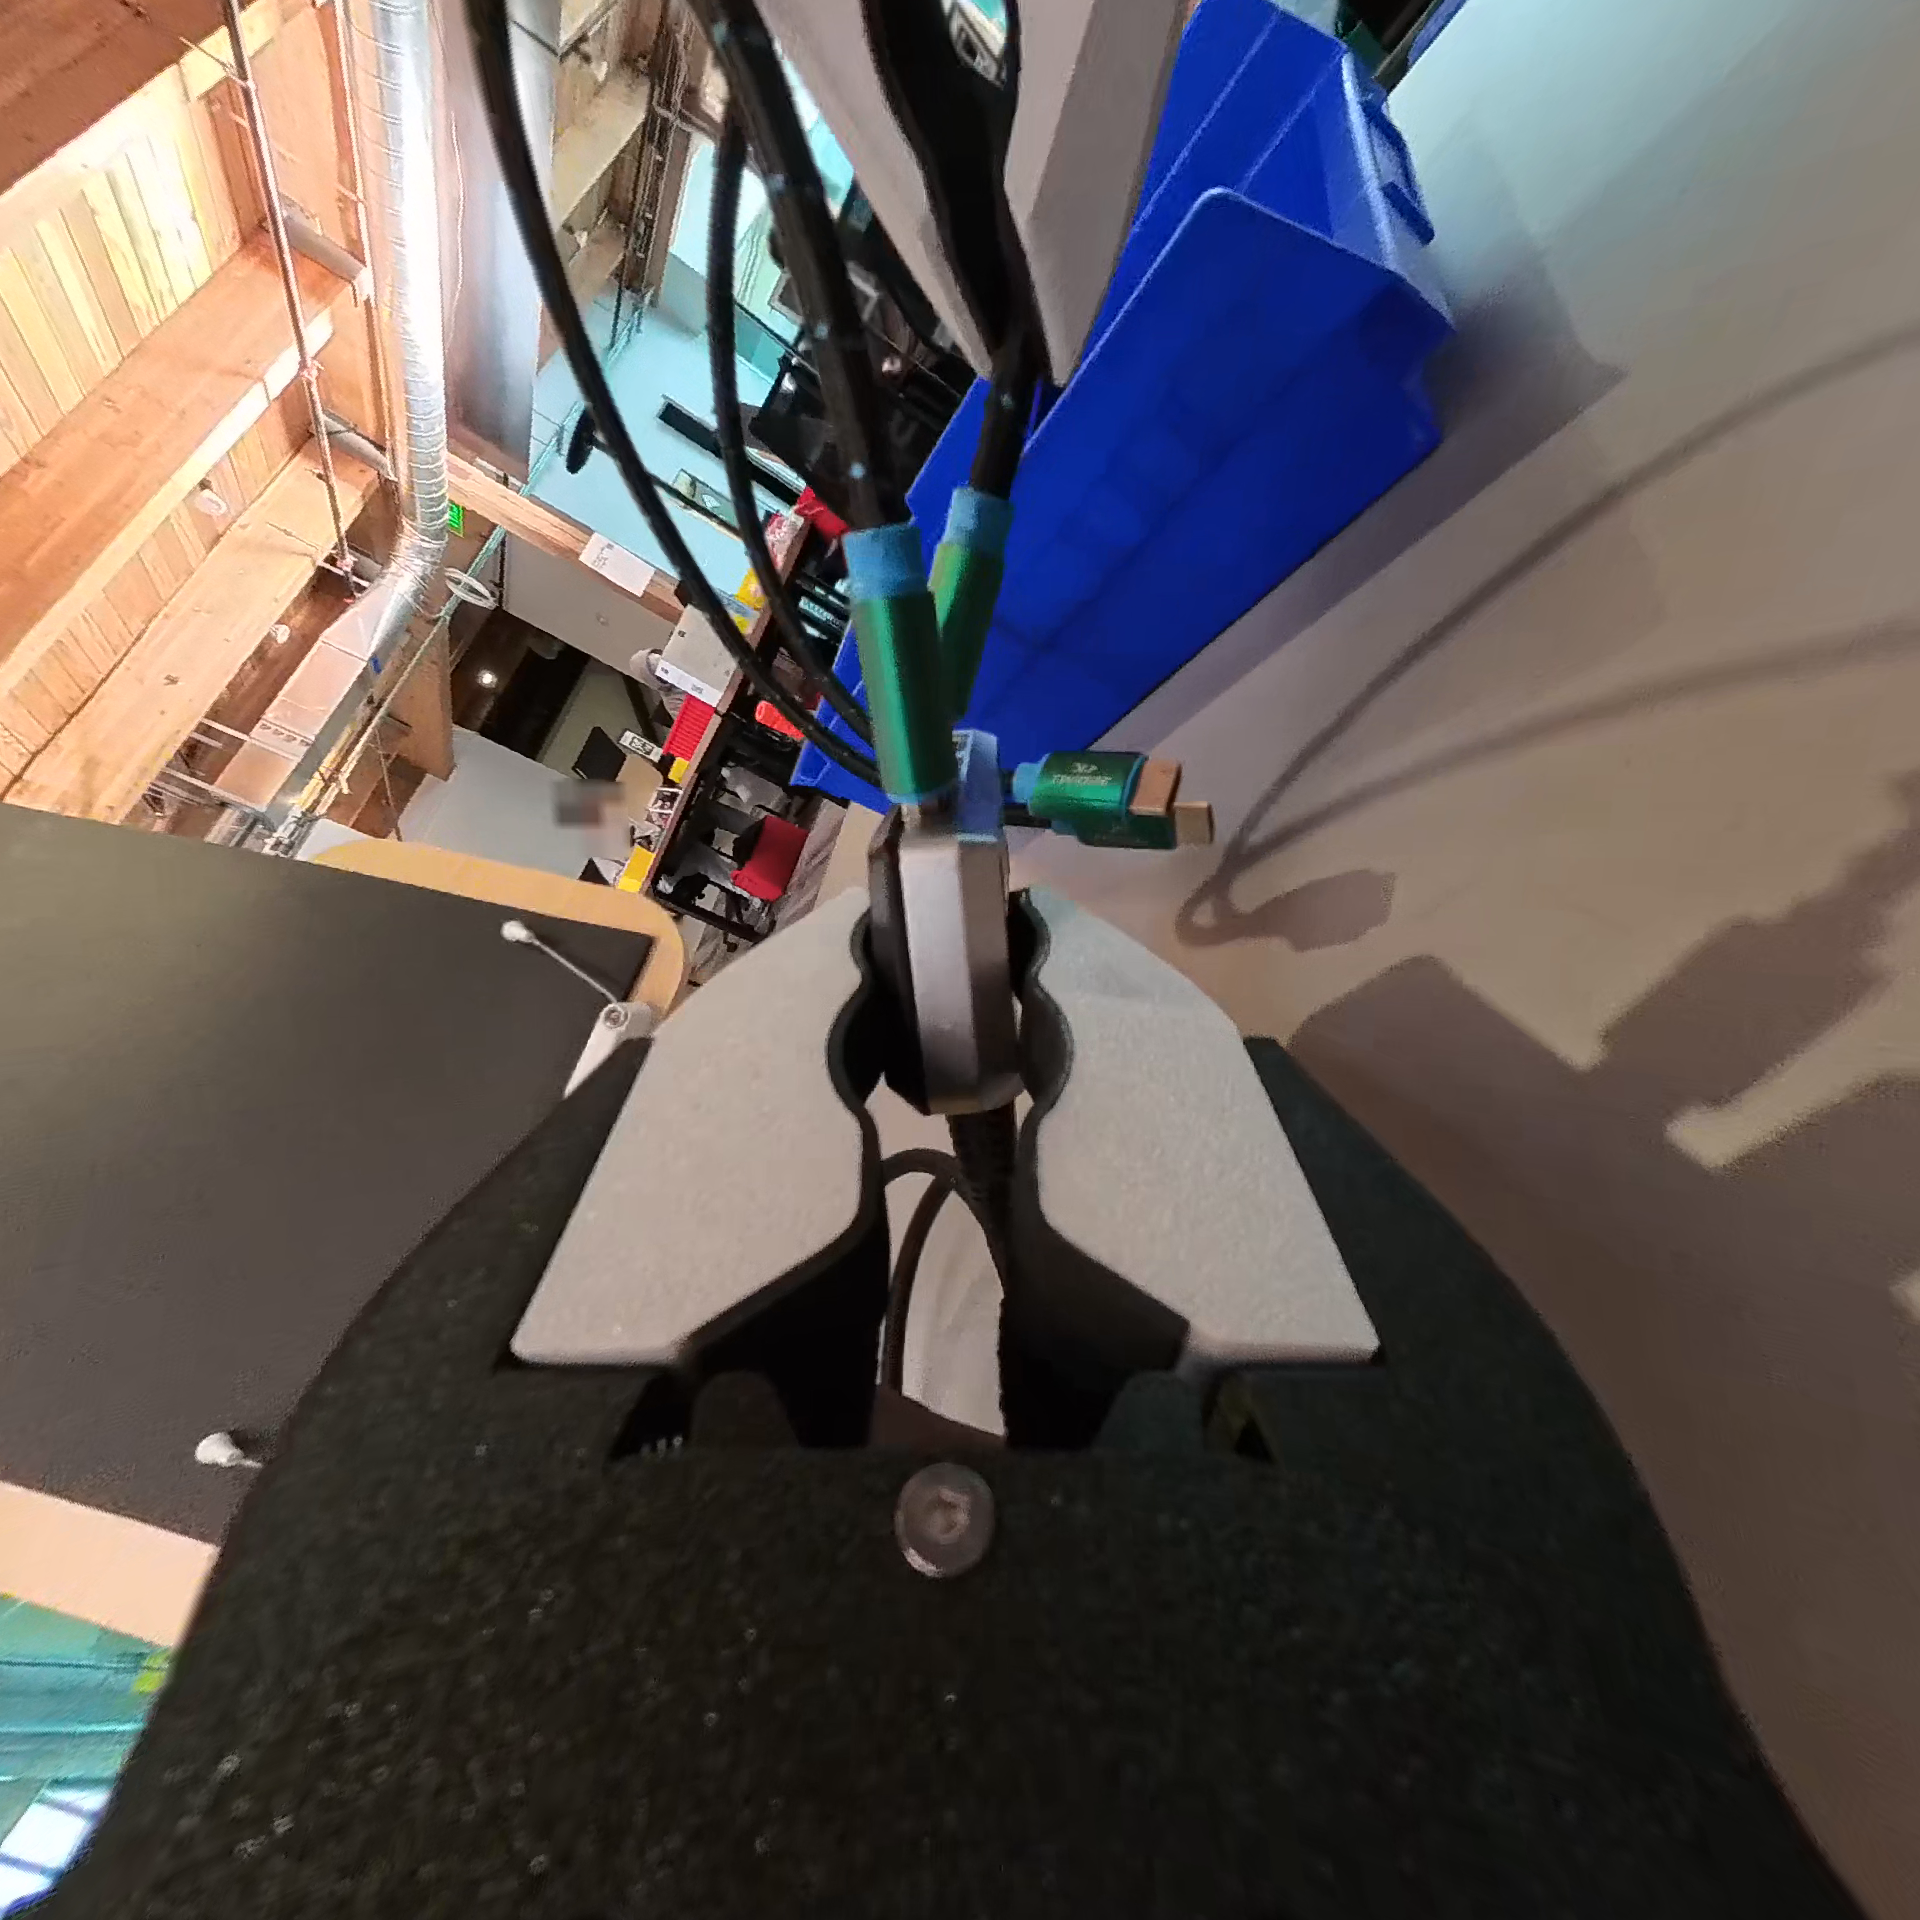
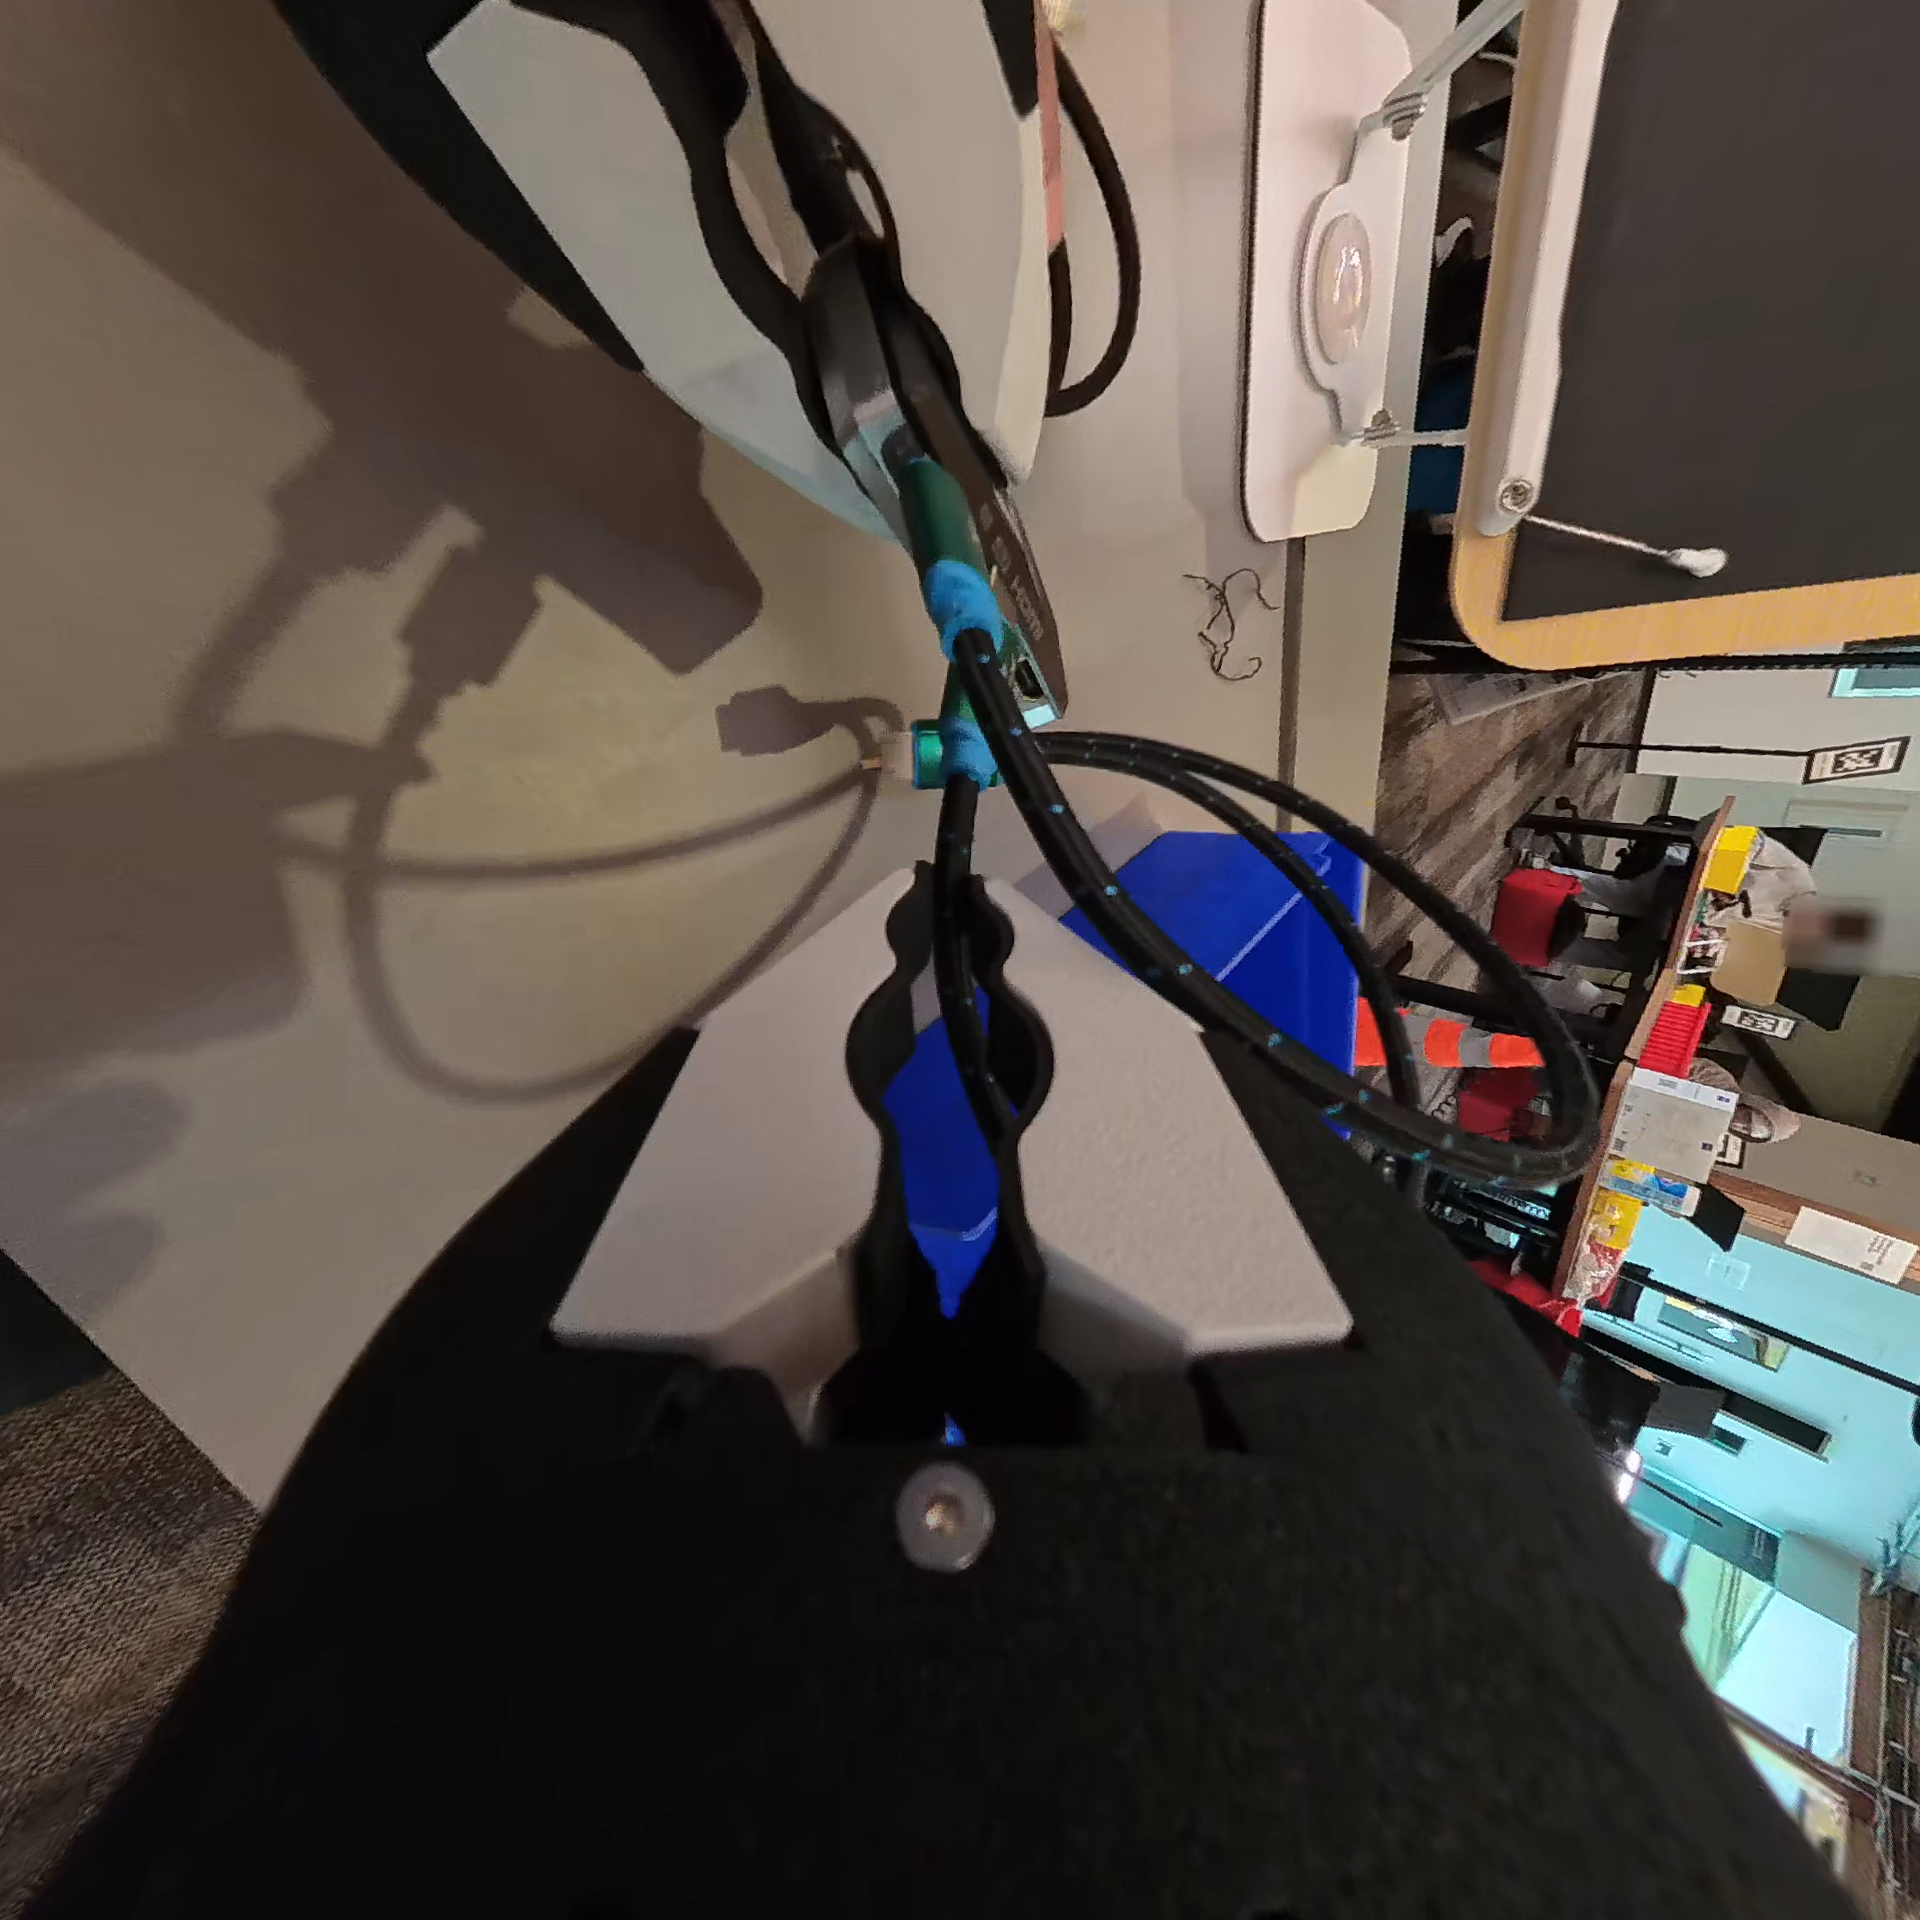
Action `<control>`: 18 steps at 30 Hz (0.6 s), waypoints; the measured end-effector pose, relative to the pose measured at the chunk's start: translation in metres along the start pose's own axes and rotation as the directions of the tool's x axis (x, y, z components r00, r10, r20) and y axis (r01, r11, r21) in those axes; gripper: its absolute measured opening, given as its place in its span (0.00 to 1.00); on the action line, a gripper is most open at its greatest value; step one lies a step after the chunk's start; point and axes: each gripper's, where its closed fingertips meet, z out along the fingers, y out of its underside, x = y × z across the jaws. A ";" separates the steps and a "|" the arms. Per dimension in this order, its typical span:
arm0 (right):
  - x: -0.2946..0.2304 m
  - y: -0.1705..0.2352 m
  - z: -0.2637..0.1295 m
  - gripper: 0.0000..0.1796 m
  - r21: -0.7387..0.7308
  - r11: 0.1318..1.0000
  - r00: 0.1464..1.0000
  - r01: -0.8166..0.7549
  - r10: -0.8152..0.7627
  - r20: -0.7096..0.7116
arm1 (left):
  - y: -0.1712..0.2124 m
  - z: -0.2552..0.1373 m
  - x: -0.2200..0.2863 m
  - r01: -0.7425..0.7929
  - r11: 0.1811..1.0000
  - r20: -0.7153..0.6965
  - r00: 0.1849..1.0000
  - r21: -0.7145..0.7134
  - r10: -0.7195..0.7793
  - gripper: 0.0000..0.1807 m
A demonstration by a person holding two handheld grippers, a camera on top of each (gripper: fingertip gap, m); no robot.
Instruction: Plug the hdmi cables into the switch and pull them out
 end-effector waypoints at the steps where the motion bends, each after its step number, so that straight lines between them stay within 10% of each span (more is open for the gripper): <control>1: 0.000 0.000 0.000 0.04 0.003 1.000 1.000 0.004 -0.004 -0.001 | 0.000 0.000 0.000 0.003 1.000 0.001 1.000 0.000 -0.003 0.12; 18: 0.009 0.022 0.001 0.03 -0.206 0.942 0.964 0.266 -0.262 0.047 | -0.003 0.001 0.002 -0.003 1.000 0.003 1.000 -0.022 0.003 0.12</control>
